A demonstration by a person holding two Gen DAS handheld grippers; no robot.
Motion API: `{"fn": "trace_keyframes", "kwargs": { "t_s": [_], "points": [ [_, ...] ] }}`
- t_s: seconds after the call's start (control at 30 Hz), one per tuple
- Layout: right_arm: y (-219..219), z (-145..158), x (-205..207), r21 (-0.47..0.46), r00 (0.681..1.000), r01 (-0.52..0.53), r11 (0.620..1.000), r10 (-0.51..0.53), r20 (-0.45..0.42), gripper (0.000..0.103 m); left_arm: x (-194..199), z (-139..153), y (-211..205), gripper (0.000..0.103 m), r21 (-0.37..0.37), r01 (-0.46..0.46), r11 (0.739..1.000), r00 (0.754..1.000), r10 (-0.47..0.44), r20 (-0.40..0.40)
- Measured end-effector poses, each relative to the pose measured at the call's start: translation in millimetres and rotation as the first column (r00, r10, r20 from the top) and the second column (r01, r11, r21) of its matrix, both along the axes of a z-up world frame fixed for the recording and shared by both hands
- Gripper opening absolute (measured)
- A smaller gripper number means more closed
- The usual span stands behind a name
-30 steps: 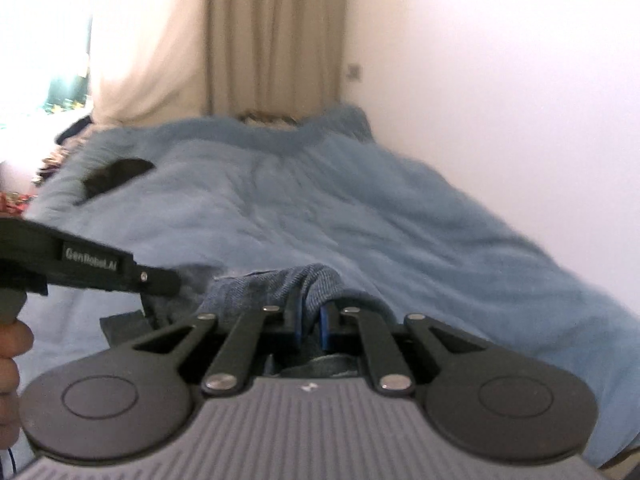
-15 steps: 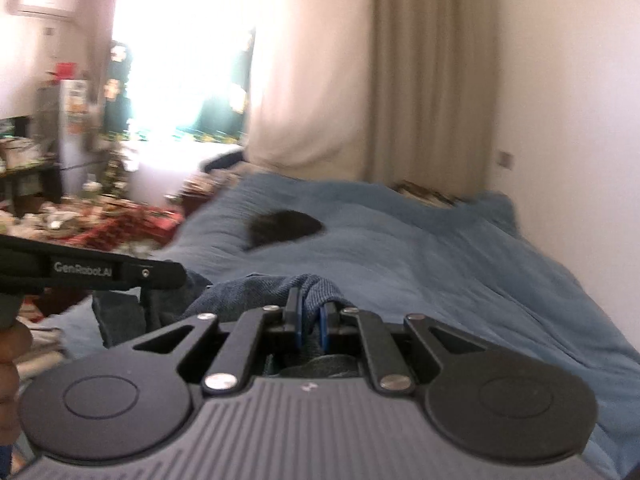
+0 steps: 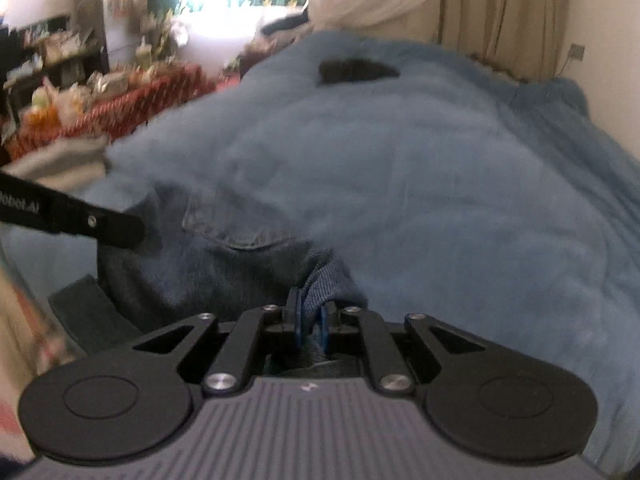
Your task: Fold clothes
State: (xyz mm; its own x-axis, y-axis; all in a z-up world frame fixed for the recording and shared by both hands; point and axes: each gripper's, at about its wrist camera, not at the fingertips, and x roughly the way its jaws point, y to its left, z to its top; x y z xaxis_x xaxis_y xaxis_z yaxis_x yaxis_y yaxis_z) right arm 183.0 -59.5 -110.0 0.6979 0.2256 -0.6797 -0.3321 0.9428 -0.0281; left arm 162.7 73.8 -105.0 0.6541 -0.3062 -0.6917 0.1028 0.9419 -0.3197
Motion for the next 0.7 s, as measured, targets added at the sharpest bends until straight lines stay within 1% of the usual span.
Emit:
{"fn": "trace_keyframes", "kwargs": {
  "t_s": [0.07,0.13,0.2,0.27,0.3,0.33,0.4,0.53,0.6,0.7],
  "points": [
    [-2.3,-1.9,-4.0,0.027,1.000,-0.011,1.000,0.012,-0.016,0.013,-3.5,-6.6,-0.6,0.008,-0.001,0.000,1.000,1.000,0.000,-0.011],
    [-14.8,-0.6,-3.0,0.039,1.000,-0.021,0.999,0.021,-0.011,0.021,-7.7,-5.9,2.9,0.008,-0.010,-0.010,1.000,1.000,0.010,-0.016],
    [-29.0,4.0,-6.2,0.045,1.000,-0.028,0.999,0.027,0.008,0.025,-18.1,-0.2,8.2,0.008,-0.040,-0.020,0.999,1.000,0.020,-0.010],
    [-39.9,7.4,-21.8,0.051,0.999,-0.035,0.998,0.034,0.032,0.029,-23.1,3.1,16.8,0.008,-0.087,-0.033,0.996,0.999,0.033,-0.005],
    [-45.1,9.1,-30.0,0.055,0.998,-0.039,0.998,0.037,0.044,0.036,-25.6,4.8,21.0,0.008,-0.110,-0.039,0.993,0.999,0.039,-0.003],
    [-51.0,11.8,-36.0,0.056,0.998,-0.041,0.998,0.038,0.055,0.038,-28.5,6.7,25.2,0.009,-0.131,-0.045,0.990,0.999,0.045,-0.001],
    [-62.8,17.9,-44.7,0.057,0.997,-0.039,0.998,0.036,0.066,0.039,-37.1,11.5,33.4,0.009,-0.146,-0.061,0.987,0.998,0.062,0.007],
    [-78.4,22.8,-59.0,0.058,0.998,-0.036,0.998,0.033,0.055,0.039,-44.6,15.7,41.7,0.009,-0.130,-0.088,0.988,0.995,0.092,0.025],
    [-70.5,24.1,-63.7,0.054,0.996,-0.066,0.996,0.063,0.057,0.039,-47.0,12.3,46.1,0.009,-0.125,-0.104,0.987,0.994,0.107,0.017],
    [-52.2,25.3,-67.1,0.058,0.989,-0.140,0.989,0.136,0.055,0.039,-48.8,4.9,55.7,0.009,-0.128,-0.140,0.982,0.990,0.140,-0.004]
  ]
}}
